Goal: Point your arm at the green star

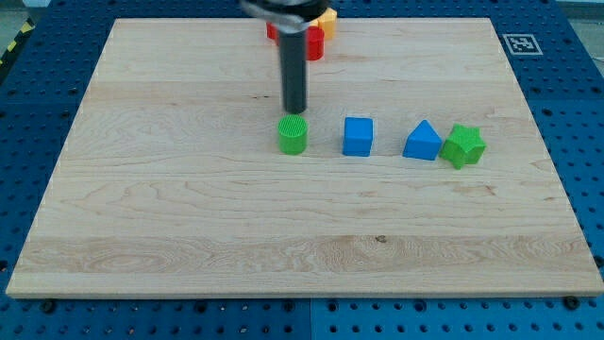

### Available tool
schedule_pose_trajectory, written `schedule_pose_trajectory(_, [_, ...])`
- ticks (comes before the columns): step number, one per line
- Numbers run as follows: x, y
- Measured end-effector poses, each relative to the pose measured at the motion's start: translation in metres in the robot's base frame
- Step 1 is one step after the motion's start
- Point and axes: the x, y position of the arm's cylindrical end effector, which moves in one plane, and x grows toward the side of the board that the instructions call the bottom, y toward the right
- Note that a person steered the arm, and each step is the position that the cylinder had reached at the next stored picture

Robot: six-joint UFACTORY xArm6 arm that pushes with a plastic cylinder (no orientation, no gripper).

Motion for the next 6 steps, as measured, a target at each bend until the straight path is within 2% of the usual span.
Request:
schedule_pose_trajectory(1, [-0.016,0.07])
schedule_pose_trajectory(2, [-0.009,0.169])
schedule_pose_trajectory(3, [0.045,0.259])
schedule_pose_trajectory(4, [0.13,0.273])
schedule_pose_trajectory(5, [0.167,0.254])
schedule_pose_trajectory(6, [0.16,0.212])
